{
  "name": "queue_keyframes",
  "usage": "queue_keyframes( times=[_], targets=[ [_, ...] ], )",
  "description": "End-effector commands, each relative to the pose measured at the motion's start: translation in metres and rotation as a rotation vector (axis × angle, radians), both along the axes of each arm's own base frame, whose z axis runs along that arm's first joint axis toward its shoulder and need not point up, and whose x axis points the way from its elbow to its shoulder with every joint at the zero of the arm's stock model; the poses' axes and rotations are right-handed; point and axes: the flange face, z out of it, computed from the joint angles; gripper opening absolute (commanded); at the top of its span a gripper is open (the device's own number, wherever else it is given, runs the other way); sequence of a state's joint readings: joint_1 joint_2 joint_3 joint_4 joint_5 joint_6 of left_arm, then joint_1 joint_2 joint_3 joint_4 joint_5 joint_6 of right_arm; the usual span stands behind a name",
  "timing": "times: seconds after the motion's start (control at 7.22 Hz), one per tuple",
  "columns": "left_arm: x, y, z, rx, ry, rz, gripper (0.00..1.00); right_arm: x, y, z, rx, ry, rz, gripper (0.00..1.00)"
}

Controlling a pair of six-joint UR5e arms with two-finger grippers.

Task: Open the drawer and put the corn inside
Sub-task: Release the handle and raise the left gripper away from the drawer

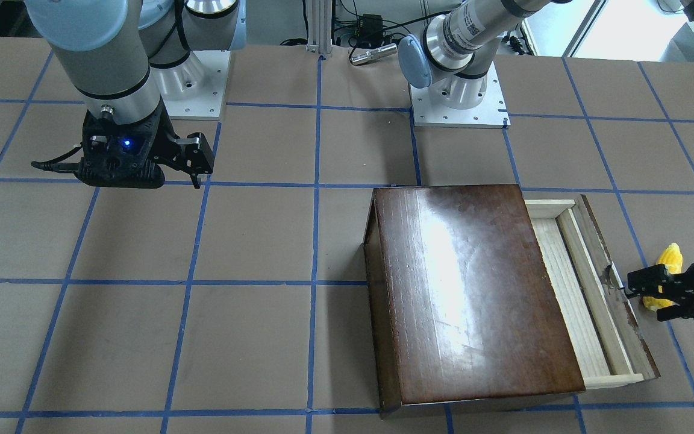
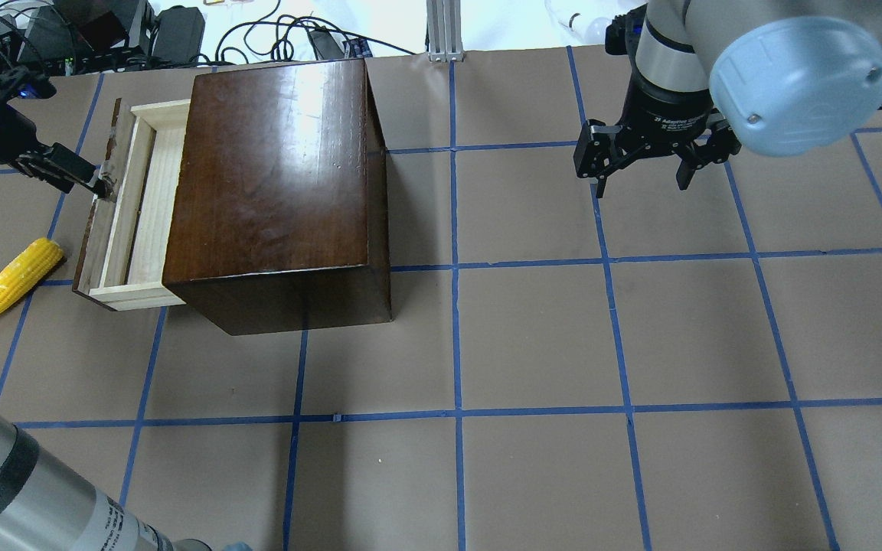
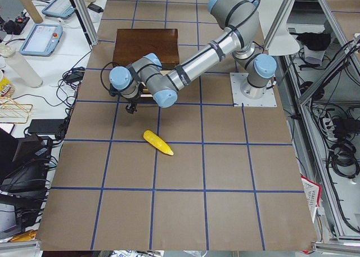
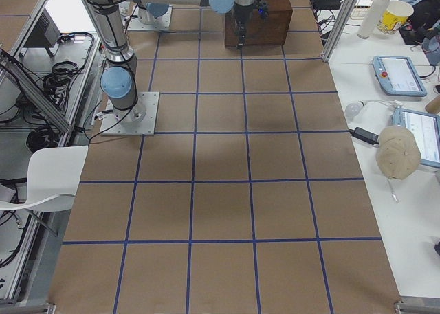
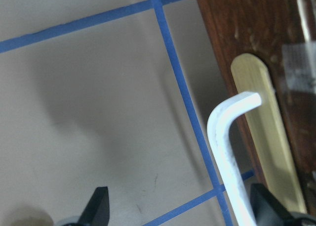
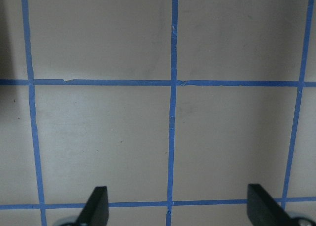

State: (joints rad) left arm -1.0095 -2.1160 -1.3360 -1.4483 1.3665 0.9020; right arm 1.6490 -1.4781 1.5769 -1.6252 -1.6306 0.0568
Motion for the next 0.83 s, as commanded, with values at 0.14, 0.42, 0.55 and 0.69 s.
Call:
queue_keyframes(
  times=[0.14, 0.42, 0.55, 0.69],
  targets=[
    [-0.008, 0.018, 0.065, 0.041, -0.005, 0.039, 1.00, 0.000, 0.000, 0.000, 0.000, 0.000, 0.000, 1.00],
    [0.024, 0.029, 0.091, 0.070, -0.151, 0.003, 1.00, 0.000, 0.000, 0.000, -0.001, 0.000, 0.000, 1.00],
    [0.051, 0.040, 0.091, 0.055, -0.151, -0.054, 1.00, 0.000, 0.000, 0.000, 0.000, 0.000, 0.000, 1.00],
    [0.079, 0.050, 0.080, 0.061, -0.143, -0.085, 1.00, 0.000, 0.000, 0.000, -0.001, 0.000, 0.000, 1.00]
  ],
)
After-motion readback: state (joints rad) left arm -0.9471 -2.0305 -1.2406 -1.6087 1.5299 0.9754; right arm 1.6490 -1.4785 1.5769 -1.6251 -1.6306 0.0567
